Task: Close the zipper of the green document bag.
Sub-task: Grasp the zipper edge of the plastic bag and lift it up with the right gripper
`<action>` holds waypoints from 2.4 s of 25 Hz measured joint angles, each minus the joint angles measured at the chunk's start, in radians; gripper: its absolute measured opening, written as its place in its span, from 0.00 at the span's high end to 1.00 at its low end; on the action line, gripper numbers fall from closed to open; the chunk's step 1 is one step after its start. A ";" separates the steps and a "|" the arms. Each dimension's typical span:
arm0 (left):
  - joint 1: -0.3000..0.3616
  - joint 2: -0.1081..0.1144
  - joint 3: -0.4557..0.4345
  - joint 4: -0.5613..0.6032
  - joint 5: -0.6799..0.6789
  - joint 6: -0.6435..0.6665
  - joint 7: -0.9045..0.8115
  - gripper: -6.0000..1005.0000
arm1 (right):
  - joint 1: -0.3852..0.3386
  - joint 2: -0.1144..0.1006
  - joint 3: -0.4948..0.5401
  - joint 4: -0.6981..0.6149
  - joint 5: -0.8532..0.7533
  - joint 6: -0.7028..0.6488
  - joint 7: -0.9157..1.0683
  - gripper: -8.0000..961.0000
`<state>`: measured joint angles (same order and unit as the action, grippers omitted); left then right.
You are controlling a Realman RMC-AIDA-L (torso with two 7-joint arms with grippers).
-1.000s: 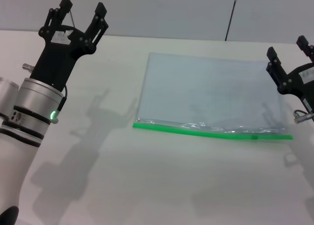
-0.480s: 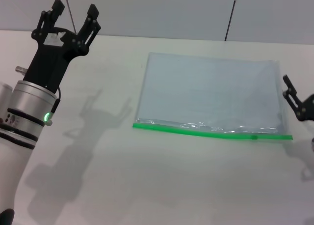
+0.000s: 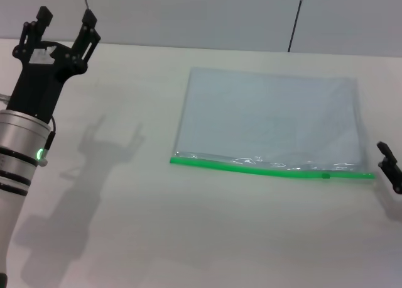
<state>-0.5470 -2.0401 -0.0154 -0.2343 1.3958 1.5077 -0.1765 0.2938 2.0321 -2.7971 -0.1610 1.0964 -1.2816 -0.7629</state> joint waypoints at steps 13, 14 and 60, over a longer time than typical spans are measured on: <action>0.007 0.000 0.000 0.001 -0.013 0.000 0.007 0.17 | -0.014 0.003 0.004 -0.010 0.005 0.110 -0.229 0.28; 0.007 0.000 0.000 0.001 -0.013 0.000 0.007 0.17 | -0.015 0.003 0.004 -0.010 0.005 0.113 -0.240 0.28; -0.010 -0.001 0.008 -0.004 -0.007 0.009 -0.001 0.17 | 0.120 0.002 0.000 -0.159 0.004 0.374 -0.450 0.29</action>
<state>-0.5574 -2.0411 -0.0071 -0.2384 1.3889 1.5167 -0.1777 0.4136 2.0346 -2.7975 -0.3196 1.1000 -0.9076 -1.2131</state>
